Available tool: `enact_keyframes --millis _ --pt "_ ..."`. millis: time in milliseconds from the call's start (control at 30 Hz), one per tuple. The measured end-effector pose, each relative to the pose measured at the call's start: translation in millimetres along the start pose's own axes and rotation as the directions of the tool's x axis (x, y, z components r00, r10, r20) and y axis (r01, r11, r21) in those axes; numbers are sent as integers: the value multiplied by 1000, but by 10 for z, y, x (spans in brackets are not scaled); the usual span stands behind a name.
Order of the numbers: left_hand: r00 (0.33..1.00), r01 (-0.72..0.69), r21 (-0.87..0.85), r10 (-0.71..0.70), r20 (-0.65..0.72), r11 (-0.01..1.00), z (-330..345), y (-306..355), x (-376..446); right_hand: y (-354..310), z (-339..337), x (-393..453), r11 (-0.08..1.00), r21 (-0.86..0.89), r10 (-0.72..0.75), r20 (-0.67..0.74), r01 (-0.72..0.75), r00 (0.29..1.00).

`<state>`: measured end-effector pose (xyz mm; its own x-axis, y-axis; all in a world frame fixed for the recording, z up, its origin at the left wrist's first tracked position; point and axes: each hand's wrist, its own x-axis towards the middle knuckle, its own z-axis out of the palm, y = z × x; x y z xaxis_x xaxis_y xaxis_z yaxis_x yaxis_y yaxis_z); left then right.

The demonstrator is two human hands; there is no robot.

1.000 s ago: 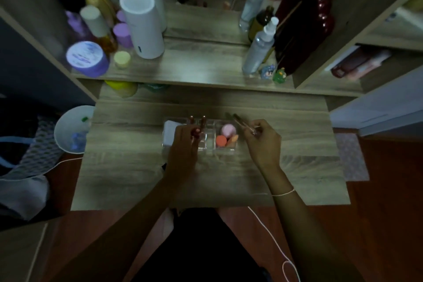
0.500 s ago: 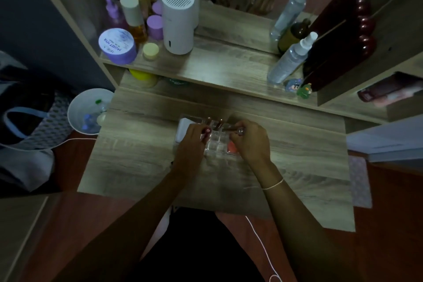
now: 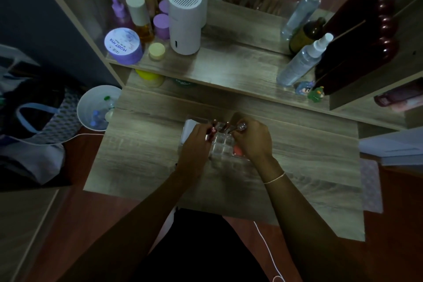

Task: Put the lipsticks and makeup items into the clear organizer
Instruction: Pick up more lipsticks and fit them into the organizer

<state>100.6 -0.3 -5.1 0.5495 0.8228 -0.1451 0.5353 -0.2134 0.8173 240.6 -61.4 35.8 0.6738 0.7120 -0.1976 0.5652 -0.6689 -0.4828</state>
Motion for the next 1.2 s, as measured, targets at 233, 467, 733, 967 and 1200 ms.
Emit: enact_keyframes --millis 233,467,733,967,1200 --pt "1000 -16 -14 17 24 1000 9 -20 -16 23 -41 1 999 41 -27 -8 28 1000" --pt "999 -12 -26 11 -46 1000 -44 21 -77 69 -110 10 997 68 -38 10 38 999" --pt "998 -15 -50 12 -63 999 -59 -72 -160 100 -94 -9 993 74 -89 7 88 996" --pt "988 -126 23 128 -87 992 -91 -143 -181 137 -110 -42 993 106 -50 -7 50 999" --pt "979 -72 97 89 -183 993 -286 -440 -435 106 -135 -480 968 227 -69 -150 103 986"
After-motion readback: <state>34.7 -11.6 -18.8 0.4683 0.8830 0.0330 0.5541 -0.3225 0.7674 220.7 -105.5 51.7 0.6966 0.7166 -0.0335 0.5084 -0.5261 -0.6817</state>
